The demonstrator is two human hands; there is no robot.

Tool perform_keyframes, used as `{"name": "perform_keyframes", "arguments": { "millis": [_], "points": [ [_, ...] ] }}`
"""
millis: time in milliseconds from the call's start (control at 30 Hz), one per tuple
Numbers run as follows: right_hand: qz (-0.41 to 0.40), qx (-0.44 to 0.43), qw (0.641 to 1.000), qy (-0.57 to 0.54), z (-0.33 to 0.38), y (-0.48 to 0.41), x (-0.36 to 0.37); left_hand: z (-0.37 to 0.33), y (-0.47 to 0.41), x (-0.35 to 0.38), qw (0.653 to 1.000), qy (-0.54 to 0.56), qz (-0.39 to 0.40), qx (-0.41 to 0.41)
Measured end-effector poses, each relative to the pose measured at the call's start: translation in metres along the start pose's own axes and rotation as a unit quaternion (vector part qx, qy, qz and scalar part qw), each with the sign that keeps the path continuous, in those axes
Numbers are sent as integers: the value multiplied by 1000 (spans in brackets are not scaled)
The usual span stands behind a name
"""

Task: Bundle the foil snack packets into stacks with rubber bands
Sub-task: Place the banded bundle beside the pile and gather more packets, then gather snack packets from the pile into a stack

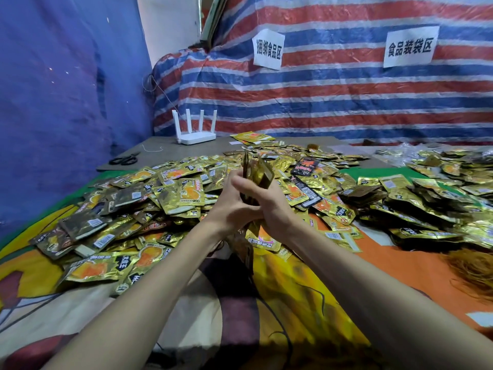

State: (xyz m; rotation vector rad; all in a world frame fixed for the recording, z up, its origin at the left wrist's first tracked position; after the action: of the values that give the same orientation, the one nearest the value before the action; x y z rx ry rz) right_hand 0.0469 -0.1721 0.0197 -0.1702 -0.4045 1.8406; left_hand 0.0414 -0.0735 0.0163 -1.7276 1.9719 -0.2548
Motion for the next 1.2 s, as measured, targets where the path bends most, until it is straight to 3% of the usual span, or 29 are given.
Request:
{"name": "perform_keyframes", "arguments": {
  "millis": [167,367,600,800,1067,1200],
  "points": [
    [-36,-35,998,34,-10,10,-11,19,20,20,997,56,-52,3],
    [-57,14,991,117,-33,33,-23,45,45,35,998,48,-1,-45],
    [-75,-52,988,128,-29,42,-21,44,47,40,999,32,6,-35],
    [-88,-96,984,121,-30,47,-20,50,50,35,992,102,-5,-69],
    [-81,-85,984,134,-24,44,-19,49,49,33,980,179,15,-89],
    [-67,-75,986,133,-23,45,-20,48,44,31,988,137,-17,-73]
  ]
}}
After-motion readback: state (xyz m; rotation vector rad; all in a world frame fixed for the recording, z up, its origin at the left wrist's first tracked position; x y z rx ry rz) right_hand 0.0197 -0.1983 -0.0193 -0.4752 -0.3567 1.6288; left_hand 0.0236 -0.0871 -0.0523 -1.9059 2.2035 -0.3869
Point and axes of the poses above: each hand's wrist, its own y-axis away from the middle knuckle, its own x-axis out of the palm, z = x × y, the point moved 2 cm from there along -y, towards the middle knuckle
